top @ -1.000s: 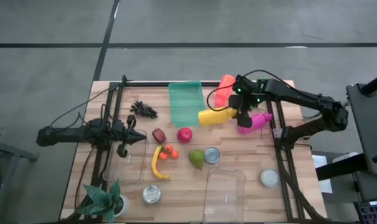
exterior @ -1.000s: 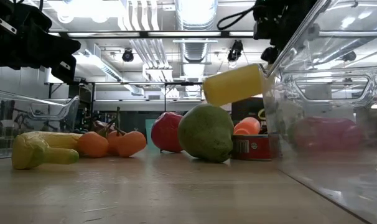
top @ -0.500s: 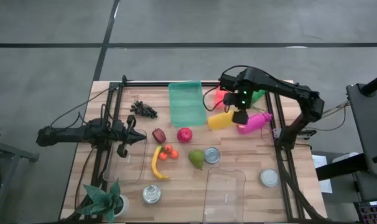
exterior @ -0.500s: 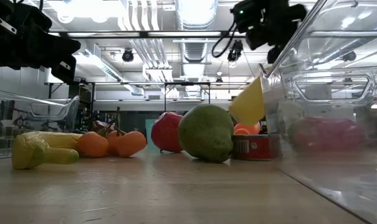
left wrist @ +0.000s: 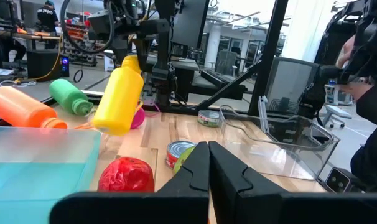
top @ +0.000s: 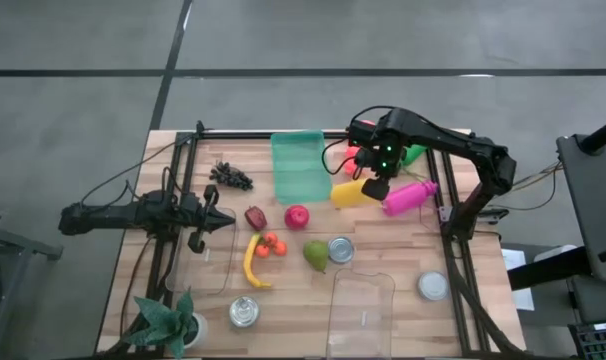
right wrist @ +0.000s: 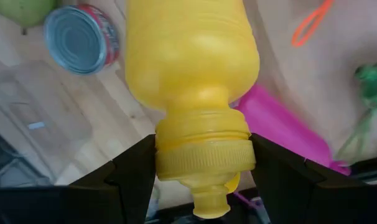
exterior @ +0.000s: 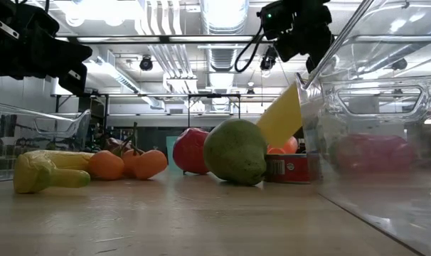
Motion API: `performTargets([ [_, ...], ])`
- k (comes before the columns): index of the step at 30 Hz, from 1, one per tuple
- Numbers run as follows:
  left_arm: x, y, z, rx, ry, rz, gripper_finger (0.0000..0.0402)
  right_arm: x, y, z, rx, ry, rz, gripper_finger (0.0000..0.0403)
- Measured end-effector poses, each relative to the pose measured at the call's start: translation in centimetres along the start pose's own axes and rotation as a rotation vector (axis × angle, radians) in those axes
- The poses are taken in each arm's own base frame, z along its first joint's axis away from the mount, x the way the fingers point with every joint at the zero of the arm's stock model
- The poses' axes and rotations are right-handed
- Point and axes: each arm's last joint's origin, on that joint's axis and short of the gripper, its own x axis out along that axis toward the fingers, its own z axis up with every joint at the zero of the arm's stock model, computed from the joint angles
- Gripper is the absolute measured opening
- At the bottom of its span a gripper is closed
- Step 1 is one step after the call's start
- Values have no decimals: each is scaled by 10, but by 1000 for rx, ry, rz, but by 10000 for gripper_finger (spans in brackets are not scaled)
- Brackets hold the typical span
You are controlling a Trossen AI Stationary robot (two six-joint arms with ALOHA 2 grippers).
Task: Pick & Place Food Item
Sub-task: Put the yellow water bottle into the green bin
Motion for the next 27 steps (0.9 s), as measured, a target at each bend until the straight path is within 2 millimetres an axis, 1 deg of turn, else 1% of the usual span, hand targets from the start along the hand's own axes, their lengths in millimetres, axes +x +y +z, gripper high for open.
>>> performTargets([
  [5,0,0,0,0,0,0,1,0,2,-1,51,10,79,231],
  [16,0,0,0,0,0,0,1,-1,7,1,310,43,242,231],
  [21,0,0,0,0,0,0,1,-4,9,7,416,-12,281,231],
  [27,0,0,0,0,0,0,1,-8,10,9,569,-51,312,231],
])
